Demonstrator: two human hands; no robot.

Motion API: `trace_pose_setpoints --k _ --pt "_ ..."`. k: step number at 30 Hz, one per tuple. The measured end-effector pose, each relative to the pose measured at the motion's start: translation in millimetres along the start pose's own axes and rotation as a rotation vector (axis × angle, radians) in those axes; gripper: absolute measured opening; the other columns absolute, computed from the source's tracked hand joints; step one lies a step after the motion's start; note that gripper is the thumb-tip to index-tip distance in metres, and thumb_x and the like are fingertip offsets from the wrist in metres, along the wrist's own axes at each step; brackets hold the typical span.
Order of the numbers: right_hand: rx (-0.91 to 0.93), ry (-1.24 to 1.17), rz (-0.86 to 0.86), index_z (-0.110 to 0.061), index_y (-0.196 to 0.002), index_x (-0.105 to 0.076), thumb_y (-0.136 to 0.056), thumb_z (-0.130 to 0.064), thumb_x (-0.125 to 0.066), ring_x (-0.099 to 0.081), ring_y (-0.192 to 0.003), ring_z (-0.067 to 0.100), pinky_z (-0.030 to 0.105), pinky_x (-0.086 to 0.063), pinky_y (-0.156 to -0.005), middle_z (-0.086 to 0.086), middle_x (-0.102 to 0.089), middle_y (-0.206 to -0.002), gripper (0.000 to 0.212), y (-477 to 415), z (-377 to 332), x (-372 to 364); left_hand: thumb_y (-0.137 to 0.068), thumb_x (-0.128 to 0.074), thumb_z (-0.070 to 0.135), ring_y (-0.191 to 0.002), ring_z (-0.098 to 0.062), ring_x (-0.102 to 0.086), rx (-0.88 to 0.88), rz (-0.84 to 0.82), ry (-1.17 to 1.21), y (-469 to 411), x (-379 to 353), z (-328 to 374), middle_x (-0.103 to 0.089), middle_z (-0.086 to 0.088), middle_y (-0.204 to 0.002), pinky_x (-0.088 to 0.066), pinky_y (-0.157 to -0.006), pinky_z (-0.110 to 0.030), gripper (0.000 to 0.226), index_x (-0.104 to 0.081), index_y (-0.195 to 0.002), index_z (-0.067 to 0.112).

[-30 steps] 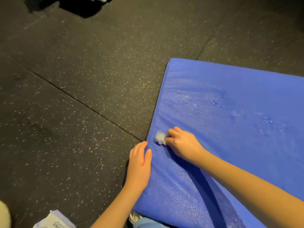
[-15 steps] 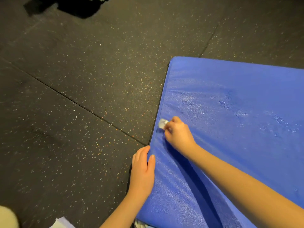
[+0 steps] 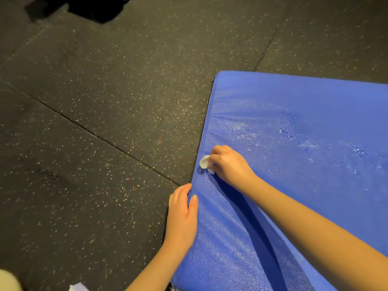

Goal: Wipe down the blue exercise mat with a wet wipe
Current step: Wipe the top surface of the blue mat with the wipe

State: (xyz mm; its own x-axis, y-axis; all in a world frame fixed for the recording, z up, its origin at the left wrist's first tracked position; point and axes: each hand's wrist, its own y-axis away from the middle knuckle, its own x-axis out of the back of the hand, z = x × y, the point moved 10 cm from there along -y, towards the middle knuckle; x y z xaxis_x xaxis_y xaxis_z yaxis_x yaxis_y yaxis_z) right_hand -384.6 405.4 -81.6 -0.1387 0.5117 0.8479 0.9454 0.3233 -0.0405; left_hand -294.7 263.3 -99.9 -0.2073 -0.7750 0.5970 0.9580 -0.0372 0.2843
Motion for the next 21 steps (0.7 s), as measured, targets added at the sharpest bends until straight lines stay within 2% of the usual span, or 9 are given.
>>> trace_pose_setpoints --k 2,4,6,8,11,15,16,18,21 --pt "-0.017 -0.04 0.065 -0.014 -0.092 -0.067 -0.082 -0.008 -0.057 -0.053 -0.066 0.031 0.036 -0.045 -0.049 0.008 -0.056 -0.073 0.015 7.3 0.1 -1.3 -0.101 -0.039 0.024 -0.123 -0.007 -0.039 -0.014 0.004 -0.005 -4.4 1.7 4.2 -0.047 0.007 -0.133 -0.034 -0.109 -0.031 0.038 -0.047 -0.137 0.015" --pt "0.108 -0.038 0.0 -0.015 -0.101 -0.066 -0.088 -0.014 -0.05 -0.049 -0.062 0.026 0.031 -0.04 -0.045 0.006 -0.054 -0.07 0.021 19.0 -22.3 -7.1 -0.098 -0.036 0.031 -0.124 -0.008 -0.039 -0.032 0.01 -0.012 -12.8 3.7 9.9 -0.047 0.007 -0.132 -0.032 -0.108 -0.027 0.043 -0.047 -0.136 0.014" --pt "0.208 0.028 -0.073 -0.012 -0.082 -0.064 -0.087 -0.01 -0.061 -0.048 -0.06 0.026 0.028 -0.034 -0.043 0.006 -0.049 -0.07 0.006 22.9 -26.1 -8.7 -0.098 -0.036 0.031 -0.124 -0.006 -0.037 -0.044 0.007 -0.031 -21.4 3.9 14.1 -0.045 0.008 -0.132 -0.027 -0.106 -0.021 0.044 -0.046 -0.137 0.013" --pt "0.087 0.053 0.016 -0.009 -0.069 -0.056 -0.08 -0.004 -0.073 -0.047 -0.061 0.028 0.03 -0.031 -0.045 0.009 -0.046 -0.071 0.022 9.0 5.3 7.1 -0.101 -0.04 0.023 -0.123 -0.003 -0.034 -0.06 -0.018 -0.052 -26.3 0.0 17.5 -0.042 0.01 -0.132 -0.023 -0.104 -0.017 0.039 -0.044 -0.139 0.013" --pt "-0.116 0.005 0.179 -0.005 -0.067 -0.06 -0.073 0.004 -0.075 -0.049 -0.06 0.031 0.03 -0.033 -0.048 0.012 -0.048 -0.072 0.018 3.3 32.0 20.9 -0.1 -0.04 0.027 -0.12 -0.001 -0.033 -0.075 -0.04 -0.072 -24.5 -7.4 20.1 -0.041 0.012 -0.131 -0.021 -0.103 -0.014 0.041 -0.044 -0.139 0.012" --pt "0.131 0.002 -0.02 -0.009 -0.078 -0.068 -0.082 -0.008 -0.07 -0.05 -0.058 0.028 0.03 -0.039 -0.043 0.009 -0.052 -0.071 0.005 30.1 -17.0 -12.0 -0.098 -0.04 0.026 -0.122 -0.005 -0.033 -0.067 -0.05 -0.083 -23.2 -12.2 16.6 -0.044 0.003 -0.137 -0.018 -0.102 -0.01 0.044 -0.045 -0.138 0.008" --pt "0.13 0.016 -0.037 -0.008 -0.077 -0.068 -0.089 -0.017 -0.06 -0.05 -0.059 0.027 0.031 -0.038 -0.042 0.009 -0.051 -0.071 0.017 28.6 -10.5 -8.2 -0.098 -0.04 0.026 -0.123 -0.007 -0.033 -0.066 -0.054 -0.086 -24.7 -12.9 16.1 -0.044 0.001 -0.138 -0.018 -0.102 -0.011 0.044 -0.045 -0.138 0.008" --pt "0.039 0.074 0.099 -0.003 -0.067 -0.062 -0.095 -0.027 -0.049 -0.045 -0.057 0.027 0.029 -0.034 -0.042 0.01 -0.048 -0.068 0.039 13.8 25.4 11.9 -0.093 -0.037 0.032 -0.122 -0.006 -0.033 -0.086 -0.053 -0.093 -28.3 -12.9 19.5 -0.045 0.001 -0.137 -0.018 -0.102 -0.011 0.051 -0.046 -0.137 0.008" --pt "-0.135 0.068 0.282 -0.002 -0.066 -0.059 -0.09 -0.019 -0.056 -0.039 -0.056 0.026 0.03 -0.037 -0.045 0.012 -0.047 -0.068 0.03 13.1 52.0 32.9 -0.096 -0.04 0.031 -0.125 -0.006 -0.033 -0.088 -0.089 -0.093 -41.5 -15.3 23.9 -0.042 0.003 -0.139 -0.019 -0.104 -0.013 0.048 -0.044 -0.139 0.009"
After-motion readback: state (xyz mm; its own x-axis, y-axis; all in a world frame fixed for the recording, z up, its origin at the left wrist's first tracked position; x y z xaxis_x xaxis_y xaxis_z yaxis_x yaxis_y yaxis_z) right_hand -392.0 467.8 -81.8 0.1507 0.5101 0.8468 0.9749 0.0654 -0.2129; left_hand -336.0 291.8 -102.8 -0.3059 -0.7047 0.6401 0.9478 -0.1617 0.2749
